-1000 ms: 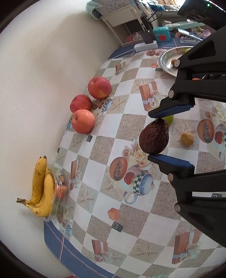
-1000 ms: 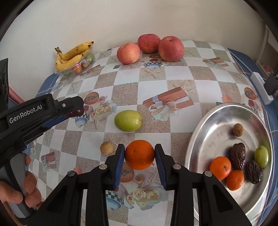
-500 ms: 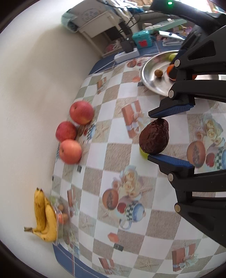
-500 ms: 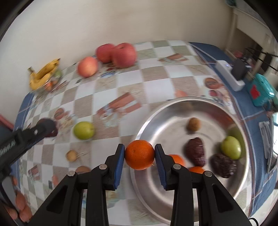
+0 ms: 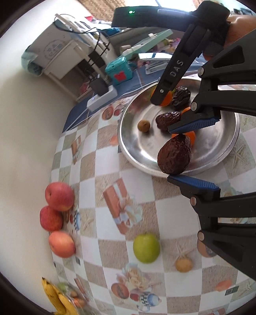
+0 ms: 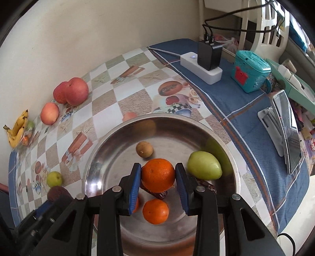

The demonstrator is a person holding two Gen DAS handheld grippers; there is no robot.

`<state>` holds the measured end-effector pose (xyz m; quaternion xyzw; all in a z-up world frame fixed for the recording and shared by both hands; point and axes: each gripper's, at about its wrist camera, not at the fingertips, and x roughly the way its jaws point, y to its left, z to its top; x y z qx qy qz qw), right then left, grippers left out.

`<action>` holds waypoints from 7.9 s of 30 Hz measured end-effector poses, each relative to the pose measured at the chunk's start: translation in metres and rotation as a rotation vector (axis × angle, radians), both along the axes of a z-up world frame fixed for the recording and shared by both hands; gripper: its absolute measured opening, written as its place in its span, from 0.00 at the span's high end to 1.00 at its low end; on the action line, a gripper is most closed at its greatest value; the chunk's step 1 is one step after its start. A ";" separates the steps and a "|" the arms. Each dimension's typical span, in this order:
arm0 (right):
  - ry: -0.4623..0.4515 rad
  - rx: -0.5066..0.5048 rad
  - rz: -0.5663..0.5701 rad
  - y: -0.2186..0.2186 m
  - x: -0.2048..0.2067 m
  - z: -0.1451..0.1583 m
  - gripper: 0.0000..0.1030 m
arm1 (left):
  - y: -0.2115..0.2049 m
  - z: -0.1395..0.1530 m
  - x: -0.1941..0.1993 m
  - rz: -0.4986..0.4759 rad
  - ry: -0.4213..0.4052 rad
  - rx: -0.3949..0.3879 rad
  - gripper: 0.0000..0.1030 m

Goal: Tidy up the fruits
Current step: 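Carry date and orange over the steel bowl and open both tools, then withdraw both tools from the bowl toward the remaining fruit, then grasp the brown kiwi with the left tool, then close the right tool on the green mango while the left tool holds the kiwi, then lift the mango and kiwi and carry them toward the steel bowl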

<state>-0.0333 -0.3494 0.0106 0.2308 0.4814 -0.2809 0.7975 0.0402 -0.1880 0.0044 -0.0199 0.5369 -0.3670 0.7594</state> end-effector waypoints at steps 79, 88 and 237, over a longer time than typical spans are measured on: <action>0.036 -0.071 0.390 0.122 0.056 -0.017 0.10 | 0.135 -0.045 0.072 0.440 0.046 0.275 0.19; 0.036 -0.066 0.374 0.119 0.054 -0.017 0.10 | 0.117 -0.056 0.068 0.361 0.099 0.251 0.46; -0.011 0.037 0.559 0.193 0.111 -0.031 0.50 | 0.187 -0.039 0.103 0.566 0.105 0.093 0.74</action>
